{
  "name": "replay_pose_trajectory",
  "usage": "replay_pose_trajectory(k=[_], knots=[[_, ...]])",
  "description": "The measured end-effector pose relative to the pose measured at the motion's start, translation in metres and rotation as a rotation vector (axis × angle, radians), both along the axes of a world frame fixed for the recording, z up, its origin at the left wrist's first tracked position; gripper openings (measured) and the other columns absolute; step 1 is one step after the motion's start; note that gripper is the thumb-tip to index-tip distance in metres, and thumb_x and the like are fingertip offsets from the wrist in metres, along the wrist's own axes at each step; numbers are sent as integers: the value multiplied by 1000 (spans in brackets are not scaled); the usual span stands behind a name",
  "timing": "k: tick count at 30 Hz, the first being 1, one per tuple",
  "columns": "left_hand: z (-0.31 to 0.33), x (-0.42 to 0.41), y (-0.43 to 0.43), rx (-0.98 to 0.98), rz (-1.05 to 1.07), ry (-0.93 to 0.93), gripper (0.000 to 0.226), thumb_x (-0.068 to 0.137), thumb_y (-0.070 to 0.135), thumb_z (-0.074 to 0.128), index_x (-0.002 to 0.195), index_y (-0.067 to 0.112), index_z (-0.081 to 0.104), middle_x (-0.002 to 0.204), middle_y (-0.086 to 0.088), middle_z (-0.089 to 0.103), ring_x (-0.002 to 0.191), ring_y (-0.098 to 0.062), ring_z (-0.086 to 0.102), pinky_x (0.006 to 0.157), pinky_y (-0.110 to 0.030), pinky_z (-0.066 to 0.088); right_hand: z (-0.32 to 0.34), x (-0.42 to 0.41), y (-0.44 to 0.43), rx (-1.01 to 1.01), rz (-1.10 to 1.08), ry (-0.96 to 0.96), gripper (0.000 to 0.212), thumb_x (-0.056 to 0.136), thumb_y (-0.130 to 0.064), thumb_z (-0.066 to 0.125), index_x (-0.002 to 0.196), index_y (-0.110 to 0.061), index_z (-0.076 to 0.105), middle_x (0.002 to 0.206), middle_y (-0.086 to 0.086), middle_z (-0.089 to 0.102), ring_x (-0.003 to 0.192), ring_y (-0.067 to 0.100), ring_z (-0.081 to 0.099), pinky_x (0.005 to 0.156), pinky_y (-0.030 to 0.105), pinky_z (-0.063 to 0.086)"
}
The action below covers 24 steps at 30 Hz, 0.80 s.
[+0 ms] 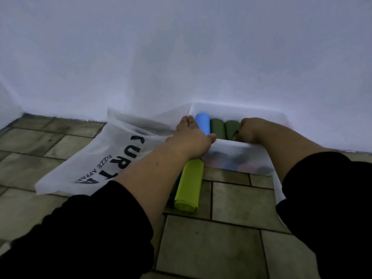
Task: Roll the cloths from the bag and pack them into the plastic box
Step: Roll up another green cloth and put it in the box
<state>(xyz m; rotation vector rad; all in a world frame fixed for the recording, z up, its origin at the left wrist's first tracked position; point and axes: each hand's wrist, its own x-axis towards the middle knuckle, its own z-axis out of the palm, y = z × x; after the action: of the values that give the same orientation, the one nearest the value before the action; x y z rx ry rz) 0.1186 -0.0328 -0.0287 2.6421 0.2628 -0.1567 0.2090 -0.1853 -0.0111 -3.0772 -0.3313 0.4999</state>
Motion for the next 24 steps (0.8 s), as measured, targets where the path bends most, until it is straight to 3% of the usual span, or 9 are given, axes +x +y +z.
replay_pose_trajectory(k=[5,7,9,10,12,15,17,19,24], knots=[[-2,-2,4,-27,26,-8,93,91,59,41,149,6,-10,160,-6,-10,147,-17,-7,118,-48,11,-3,-5,-5,130,-39,-223,37,85,-26,60,119,-10,59,125,14,57,113,31,54,91,35,46],[-4,-14,12,-58,32,-49,92,89,61,42,151,13,-6,160,-4,-8,147,-18,-3,117,-49,14,-5,-25,-7,466,-35,-578,28,80,-18,57,107,-15,62,110,10,60,100,29,57,82,35,48],[-12,-37,25,-79,60,-114,85,89,57,47,152,21,3,161,-3,-2,147,-20,4,116,-52,18,-9,-62,0,801,146,-814,18,75,-13,57,92,-15,63,91,6,59,82,27,57,70,36,46],[-18,-52,32,-52,53,-115,79,89,53,49,151,25,9,160,-2,4,146,-22,7,114,-54,20,-16,-81,7,856,249,-798,14,74,-13,57,86,-15,63,85,4,58,77,27,56,67,36,47],[-33,-81,44,90,-20,-11,71,88,44,49,149,31,15,159,2,11,145,-24,13,112,-56,22,-40,-113,21,789,296,-568,10,81,-23,58,89,-21,65,87,2,58,79,25,58,70,38,50],[-54,-110,47,216,-90,120,70,88,35,48,149,33,14,160,3,9,144,-23,15,112,-57,22,-77,-137,40,586,247,-239,30,90,-42,54,117,-31,62,115,3,54,108,23,52,89,34,44],[-61,-114,44,215,-82,124,72,90,34,47,150,36,7,160,4,4,145,-21,14,112,-56,16,-88,-144,51,482,267,-203,41,90,-47,53,128,-33,53,135,5,45,122,26,42,99,36,38],[-64,-115,42,239,-73,98,71,91,35,46,150,37,6,161,4,3,145,-21,16,112,-56,14,-91,-148,57,479,189,-169,48,84,-46,58,129,-34,49,142,11,35,125,29,40,103,39,38],[-67,-114,37,243,-66,127,72,90,36,47,149,39,6,161,4,-3,144,-23,18,110,-60,12,-91,-158,34,382,184,-171,50,81,-25,60,127,-29,43,147,12,26,116,34,51,93,37,44]])
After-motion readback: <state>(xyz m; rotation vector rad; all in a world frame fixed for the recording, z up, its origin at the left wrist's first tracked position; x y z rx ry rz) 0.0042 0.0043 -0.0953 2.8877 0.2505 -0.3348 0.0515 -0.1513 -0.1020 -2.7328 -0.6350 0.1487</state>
